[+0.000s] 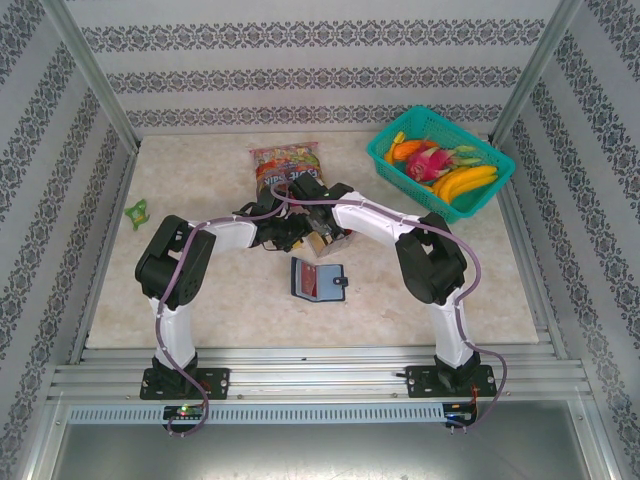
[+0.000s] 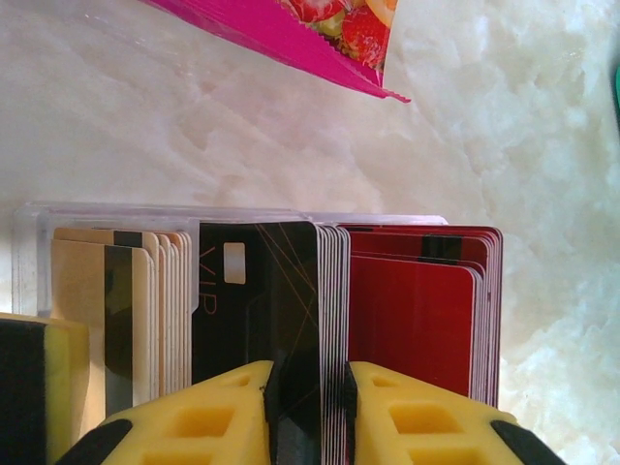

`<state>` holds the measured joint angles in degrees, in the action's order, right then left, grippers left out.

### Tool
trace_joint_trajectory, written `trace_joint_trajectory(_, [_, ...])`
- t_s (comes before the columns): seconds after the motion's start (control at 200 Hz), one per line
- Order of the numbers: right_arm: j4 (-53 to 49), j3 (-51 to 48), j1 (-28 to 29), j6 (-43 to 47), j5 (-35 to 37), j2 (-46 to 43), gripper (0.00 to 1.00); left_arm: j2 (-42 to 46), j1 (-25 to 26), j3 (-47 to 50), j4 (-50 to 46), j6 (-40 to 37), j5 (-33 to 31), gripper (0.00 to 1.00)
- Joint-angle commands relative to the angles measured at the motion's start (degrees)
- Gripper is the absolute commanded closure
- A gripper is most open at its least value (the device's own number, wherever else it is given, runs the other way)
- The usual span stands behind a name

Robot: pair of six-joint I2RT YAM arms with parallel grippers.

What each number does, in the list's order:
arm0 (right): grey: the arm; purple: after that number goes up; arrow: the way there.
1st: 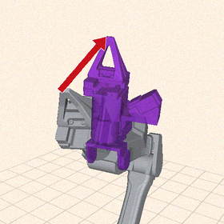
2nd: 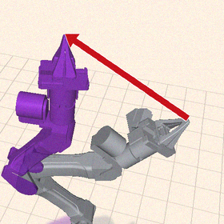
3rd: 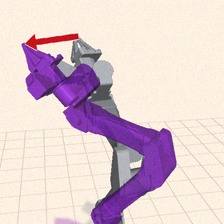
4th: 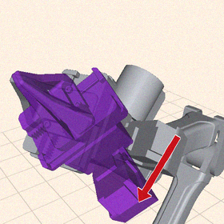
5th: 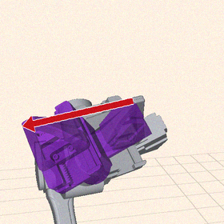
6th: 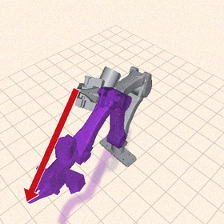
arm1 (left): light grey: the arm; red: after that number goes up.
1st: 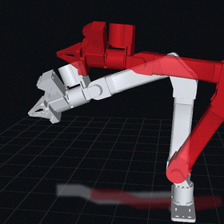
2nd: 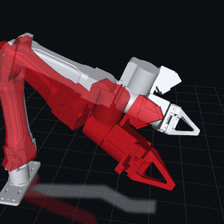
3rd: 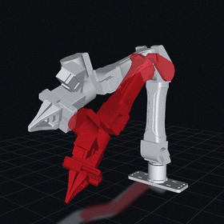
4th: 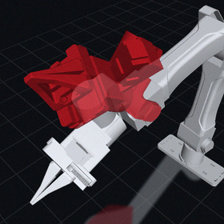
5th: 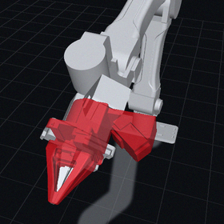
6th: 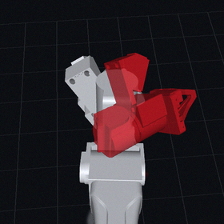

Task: Put the credit cards into the card holder
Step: Pick up the credit card from the storage box.

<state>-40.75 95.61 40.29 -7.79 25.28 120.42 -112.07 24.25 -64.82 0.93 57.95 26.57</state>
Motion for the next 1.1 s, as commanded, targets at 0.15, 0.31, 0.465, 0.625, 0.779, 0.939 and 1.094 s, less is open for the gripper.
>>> trace_joint_trajectory(0.15, [-1.89,1.37,0.54,1.94,4.00,-0.57,0.74,-0.24,-0.61,0.81,-0.83,-0.50,-0.89,0.45])
trace_joint_trajectory(0.31, [-1.94,1.20,0.51,1.97,4.07,-0.87,0.74,-0.21,-0.61,0.83,-0.90,-0.56,-0.82,0.46])
trace_joint_trajectory(0.465, [-1.82,0.82,0.56,1.64,3.68,-1.19,0.81,0.07,-0.55,0.86,-0.92,-0.48,-0.99,0.46])
trace_joint_trajectory(0.625, [-2.05,0.82,0.53,1.30,2.79,-2.36,0.89,0.28,-0.61,0.81,-1.10,-0.56,-1.16,0.46])
trace_joint_trajectory(0.779, [-2.41,0.56,0.51,0.35,1.69,-4.02,0.90,0.69,-0.60,0.74,-1.28,-0.67,-1.26,0.46])
trace_joint_trajectory(0.939, [-2.31,0.01,0.28,-0.59,-0.62,-4.98,0.90,0.97,-0.52,0.72,-1.44,-0.76,-1.28,0.46])
trace_joint_trajectory(1.094, [-3.05,0.18,0.19,-2.74,-5.35,-6.41,0.96,1.67,-0.43,1.01,-1.63,-0.84,-1.56,0.46])
